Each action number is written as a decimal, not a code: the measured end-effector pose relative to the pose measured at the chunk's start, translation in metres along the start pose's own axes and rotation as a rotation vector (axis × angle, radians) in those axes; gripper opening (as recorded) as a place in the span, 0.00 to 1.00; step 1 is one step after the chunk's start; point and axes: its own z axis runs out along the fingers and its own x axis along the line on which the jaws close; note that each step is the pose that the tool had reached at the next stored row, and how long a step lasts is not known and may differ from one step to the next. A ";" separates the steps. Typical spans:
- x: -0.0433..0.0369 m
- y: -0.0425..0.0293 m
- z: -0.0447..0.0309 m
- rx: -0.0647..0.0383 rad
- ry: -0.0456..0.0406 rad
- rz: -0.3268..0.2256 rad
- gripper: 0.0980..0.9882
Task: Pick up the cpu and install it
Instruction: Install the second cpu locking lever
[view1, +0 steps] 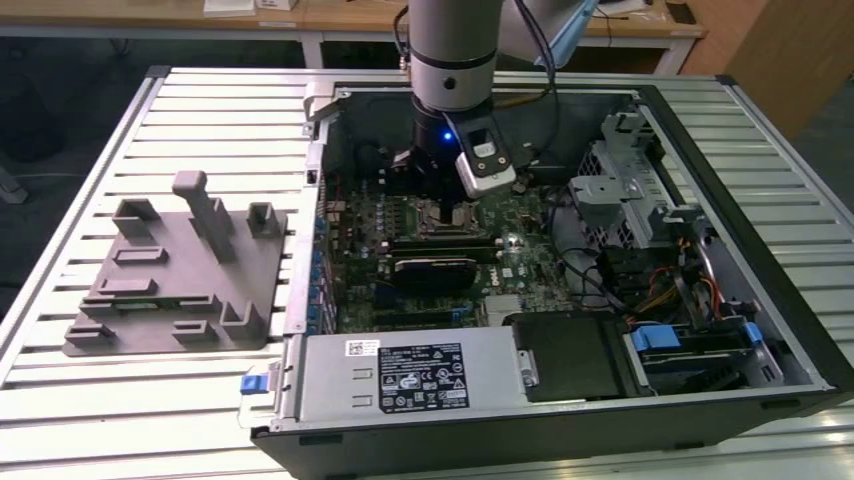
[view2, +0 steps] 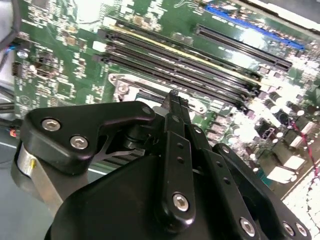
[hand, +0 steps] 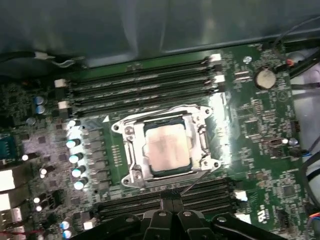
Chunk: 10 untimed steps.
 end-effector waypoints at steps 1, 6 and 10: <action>0.0018 -0.0007 0.0004 0.000 0.0000 -0.001 0.01; 0.0044 -0.0062 0.0043 -0.004 0.0007 -0.004 0.01; 0.0042 -0.0124 0.0069 -0.017 0.0031 -0.003 0.01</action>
